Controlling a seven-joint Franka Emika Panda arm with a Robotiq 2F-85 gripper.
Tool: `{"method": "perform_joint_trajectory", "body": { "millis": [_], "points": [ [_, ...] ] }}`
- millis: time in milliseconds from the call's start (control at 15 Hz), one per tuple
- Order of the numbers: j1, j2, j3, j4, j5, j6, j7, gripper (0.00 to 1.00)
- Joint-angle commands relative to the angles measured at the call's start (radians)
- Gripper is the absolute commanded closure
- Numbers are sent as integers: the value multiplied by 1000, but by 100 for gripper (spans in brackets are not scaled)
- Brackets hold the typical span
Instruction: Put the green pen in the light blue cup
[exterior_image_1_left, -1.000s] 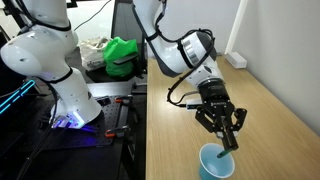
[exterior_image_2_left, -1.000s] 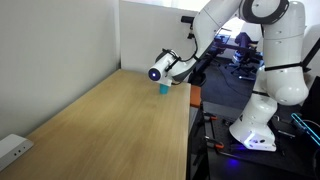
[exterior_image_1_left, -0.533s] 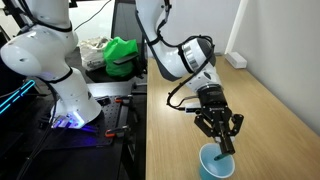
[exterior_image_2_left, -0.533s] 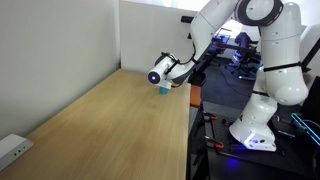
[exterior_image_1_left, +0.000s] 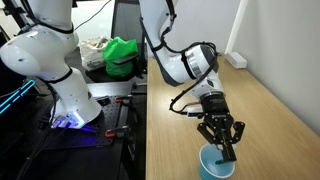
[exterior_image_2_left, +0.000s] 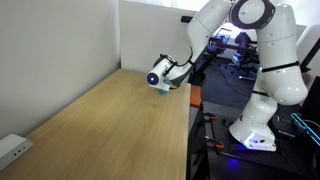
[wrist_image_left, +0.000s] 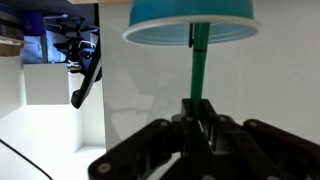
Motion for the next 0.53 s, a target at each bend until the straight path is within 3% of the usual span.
{"method": "perform_joint_trajectory", "body": {
  "millis": [0, 467],
  "points": [
    [-12, 30, 3, 40, 10, 23, -7, 97],
    [-9, 71, 6, 76, 14, 18, -12, 97]
  ]
}}
